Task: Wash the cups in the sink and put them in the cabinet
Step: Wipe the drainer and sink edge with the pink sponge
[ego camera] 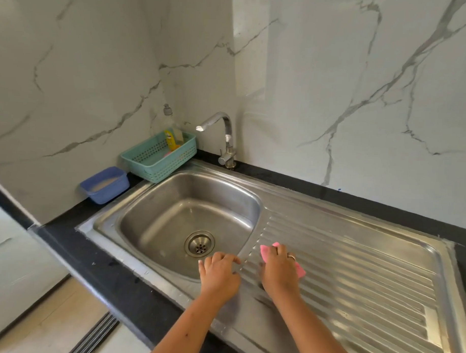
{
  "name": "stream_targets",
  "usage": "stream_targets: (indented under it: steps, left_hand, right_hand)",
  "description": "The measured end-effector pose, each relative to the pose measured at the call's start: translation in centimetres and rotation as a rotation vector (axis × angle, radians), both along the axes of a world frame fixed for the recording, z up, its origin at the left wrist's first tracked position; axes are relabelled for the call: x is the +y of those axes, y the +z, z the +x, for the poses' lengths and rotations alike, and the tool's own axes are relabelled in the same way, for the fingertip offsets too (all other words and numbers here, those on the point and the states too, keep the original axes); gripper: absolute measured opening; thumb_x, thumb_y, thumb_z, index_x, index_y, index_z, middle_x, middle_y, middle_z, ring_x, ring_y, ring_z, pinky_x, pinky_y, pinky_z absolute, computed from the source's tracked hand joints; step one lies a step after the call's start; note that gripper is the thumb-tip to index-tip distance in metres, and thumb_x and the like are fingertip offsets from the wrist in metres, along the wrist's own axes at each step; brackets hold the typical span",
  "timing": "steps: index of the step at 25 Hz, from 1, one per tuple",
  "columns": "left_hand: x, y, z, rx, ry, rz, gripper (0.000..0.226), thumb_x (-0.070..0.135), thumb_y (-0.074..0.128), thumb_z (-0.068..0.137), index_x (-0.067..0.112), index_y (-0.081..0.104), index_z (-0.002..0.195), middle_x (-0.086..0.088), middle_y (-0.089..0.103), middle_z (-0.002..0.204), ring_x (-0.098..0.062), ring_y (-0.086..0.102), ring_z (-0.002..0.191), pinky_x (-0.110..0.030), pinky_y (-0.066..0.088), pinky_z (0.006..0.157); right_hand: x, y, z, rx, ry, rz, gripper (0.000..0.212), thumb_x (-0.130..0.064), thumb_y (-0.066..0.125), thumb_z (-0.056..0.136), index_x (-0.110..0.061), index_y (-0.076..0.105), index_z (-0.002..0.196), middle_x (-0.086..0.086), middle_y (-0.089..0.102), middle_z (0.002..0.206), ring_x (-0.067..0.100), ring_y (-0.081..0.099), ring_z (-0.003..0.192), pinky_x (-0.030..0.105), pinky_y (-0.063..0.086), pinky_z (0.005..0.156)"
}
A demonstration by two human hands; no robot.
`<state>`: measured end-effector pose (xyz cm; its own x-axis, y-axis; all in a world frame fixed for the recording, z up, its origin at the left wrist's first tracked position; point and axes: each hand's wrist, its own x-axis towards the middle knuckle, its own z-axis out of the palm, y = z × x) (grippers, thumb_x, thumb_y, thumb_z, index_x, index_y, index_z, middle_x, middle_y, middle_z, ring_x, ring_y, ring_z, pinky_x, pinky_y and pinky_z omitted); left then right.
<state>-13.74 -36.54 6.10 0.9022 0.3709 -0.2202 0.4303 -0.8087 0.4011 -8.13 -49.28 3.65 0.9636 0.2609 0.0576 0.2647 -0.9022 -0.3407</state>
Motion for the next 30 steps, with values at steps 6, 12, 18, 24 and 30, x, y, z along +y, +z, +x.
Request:
stream_targets:
  steps: [6, 12, 18, 24, 30]
  left_hand:
    - [4.0, 0.5, -4.7, -0.077, 0.149, 0.053, 0.047, 0.012, 0.045, 0.088, 0.033, 0.045, 0.131, 0.002, 0.040, 0.141, -0.024, 0.028, 0.136, -0.050, 0.004, 0.118]
    - [7.4, 1.5, -11.5, -0.145, 0.311, 0.019, 0.047, 0.008, 0.042, 0.088, 0.031, 0.046, 0.129, 0.002, 0.042, 0.141, -0.024, 0.026, 0.138, -0.051, -0.001, 0.118]
    - [10.0, 2.2, -16.6, -0.097, 0.402, -0.012, 0.043, 0.008, 0.042, 0.093, 0.031, 0.047, 0.128, 0.001, 0.039, 0.142, -0.024, 0.023, 0.139, -0.051, -0.004, 0.118]
    - [11.2, 2.7, -15.9, -0.063, 0.420, 0.022, 0.040, 0.010, 0.043, 0.093, 0.033, 0.049, 0.126, 0.002, 0.039, 0.142, -0.025, 0.023, 0.139, -0.050, -0.002, 0.117]
    - [12.6, 2.3, -12.6, -0.027, 0.476, 0.080, 0.042, 0.013, 0.043, 0.090, 0.034, 0.049, 0.126, 0.002, 0.040, 0.141, -0.024, 0.027, 0.137, -0.048, 0.004, 0.118]
  right_hand:
    - [3.2, -0.3, -5.9, 0.159, 0.301, 0.156, 0.047, -0.047, 0.051, 0.091, -0.024, 0.050, 0.131, -0.005, 0.042, 0.133, 0.019, 0.048, 0.117, 0.028, 0.038, 0.098]
    - [6.1, -0.1, -12.1, 0.150, 0.430, 0.128, 0.045, -0.044, 0.046, 0.095, -0.027, 0.045, 0.136, -0.006, 0.045, 0.136, 0.020, 0.039, 0.121, 0.030, 0.032, 0.104]
    - [7.3, 1.4, -12.9, 0.132, 0.543, 0.080, 0.044, -0.033, 0.043, 0.099, -0.028, 0.040, 0.143, -0.009, 0.039, 0.143, 0.017, 0.031, 0.130, 0.029, 0.027, 0.108]
    - [11.9, 0.7, -11.8, 0.173, 0.655, 0.045, 0.039, -0.024, 0.039, 0.101, -0.028, 0.046, 0.140, -0.004, 0.040, 0.141, 0.020, 0.036, 0.130, 0.030, 0.031, 0.107]
    - [17.8, 1.3, -7.9, 0.226, 0.786, 0.076, 0.029, -0.031, 0.041, 0.099, -0.025, 0.061, 0.119, -0.004, 0.050, 0.127, 0.021, 0.036, 0.125, 0.026, 0.032, 0.097]
